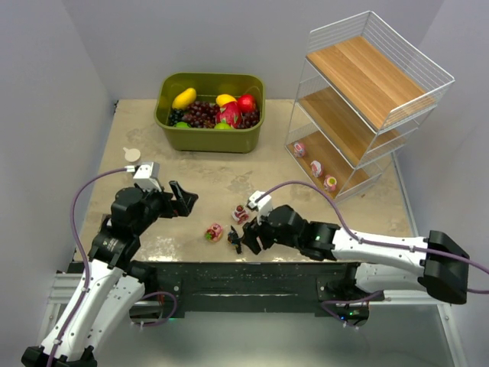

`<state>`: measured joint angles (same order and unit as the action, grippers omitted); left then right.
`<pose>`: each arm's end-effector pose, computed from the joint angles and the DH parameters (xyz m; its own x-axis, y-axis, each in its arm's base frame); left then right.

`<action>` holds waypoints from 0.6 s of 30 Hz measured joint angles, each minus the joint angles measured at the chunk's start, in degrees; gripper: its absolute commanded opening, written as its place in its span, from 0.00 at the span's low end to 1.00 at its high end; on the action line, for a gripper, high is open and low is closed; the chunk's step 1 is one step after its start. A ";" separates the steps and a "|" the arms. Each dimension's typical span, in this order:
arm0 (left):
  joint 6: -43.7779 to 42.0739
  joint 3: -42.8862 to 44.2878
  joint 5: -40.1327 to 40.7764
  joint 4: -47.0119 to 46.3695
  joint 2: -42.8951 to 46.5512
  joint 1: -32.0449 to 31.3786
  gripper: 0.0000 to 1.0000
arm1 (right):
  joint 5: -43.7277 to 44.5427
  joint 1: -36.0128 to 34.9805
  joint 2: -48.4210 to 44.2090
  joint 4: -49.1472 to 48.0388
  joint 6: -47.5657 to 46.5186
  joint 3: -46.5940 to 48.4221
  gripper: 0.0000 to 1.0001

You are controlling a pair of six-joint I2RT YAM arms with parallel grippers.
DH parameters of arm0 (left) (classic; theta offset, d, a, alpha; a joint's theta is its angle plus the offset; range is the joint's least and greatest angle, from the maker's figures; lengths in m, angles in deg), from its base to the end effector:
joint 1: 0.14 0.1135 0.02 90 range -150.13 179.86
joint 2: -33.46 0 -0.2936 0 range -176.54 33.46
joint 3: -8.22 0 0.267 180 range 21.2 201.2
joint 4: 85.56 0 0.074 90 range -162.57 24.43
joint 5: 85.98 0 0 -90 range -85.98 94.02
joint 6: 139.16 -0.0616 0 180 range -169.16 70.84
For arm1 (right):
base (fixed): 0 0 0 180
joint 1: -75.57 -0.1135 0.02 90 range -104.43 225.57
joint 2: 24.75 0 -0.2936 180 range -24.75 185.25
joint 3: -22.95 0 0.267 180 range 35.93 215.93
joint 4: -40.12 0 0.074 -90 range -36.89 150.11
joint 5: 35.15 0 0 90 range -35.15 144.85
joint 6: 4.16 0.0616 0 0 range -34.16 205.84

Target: Place and organize the plastic toys onto the shelf

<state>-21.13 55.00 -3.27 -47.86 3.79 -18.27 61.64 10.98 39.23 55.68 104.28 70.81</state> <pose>0.1368 -0.0530 0.2899 -0.4931 -0.3290 -0.8053 0.2150 0.8509 -0.4793 0.1193 0.2342 0.2322 -0.4838 -0.2865 -0.8269 -0.7386 0.6405 0.2103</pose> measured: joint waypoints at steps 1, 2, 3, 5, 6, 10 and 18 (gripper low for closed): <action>0.00 0.00 0.00 -0.02 0.00 0.02 0.99 | 0.13 -1.42 0.83 -0.57 -0.02 0.31 0.67; 0.00 0.00 0.00 0.00 0.00 0.02 1.00 | 0.24 -2.73 2.12 -1.03 -0.02 0.79 0.67; 0.00 0.00 0.00 0.00 0.00 0.00 1.00 | 0.87 -4.02 3.78 -1.75 0.20 1.38 0.68; 0.02 0.00 0.02 0.00 0.00 0.02 1.00 | 1.75 -5.57 6.71 -2.71 0.70 2.05 0.68; 0.02 0.00 0.04 0.00 0.00 0.00 1.00 | 2.64 -6.47 8.28 -3.17 1.25 2.34 0.69; 0.02 0.00 0.04 0.00 0.00 0.00 1.00 | 6.16 -9.22 14.93 -4.85 3.63 3.32 0.73; 0.02 0.00 0.04 0.09 0.02 0.00 1.00 | 13.77 -12.44 22.38 -7.65 7.19 4.33 0.75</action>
<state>-21.11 55.00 -3.23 -47.78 3.81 -18.27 75.41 -1.46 61.62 48.03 111.47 75.13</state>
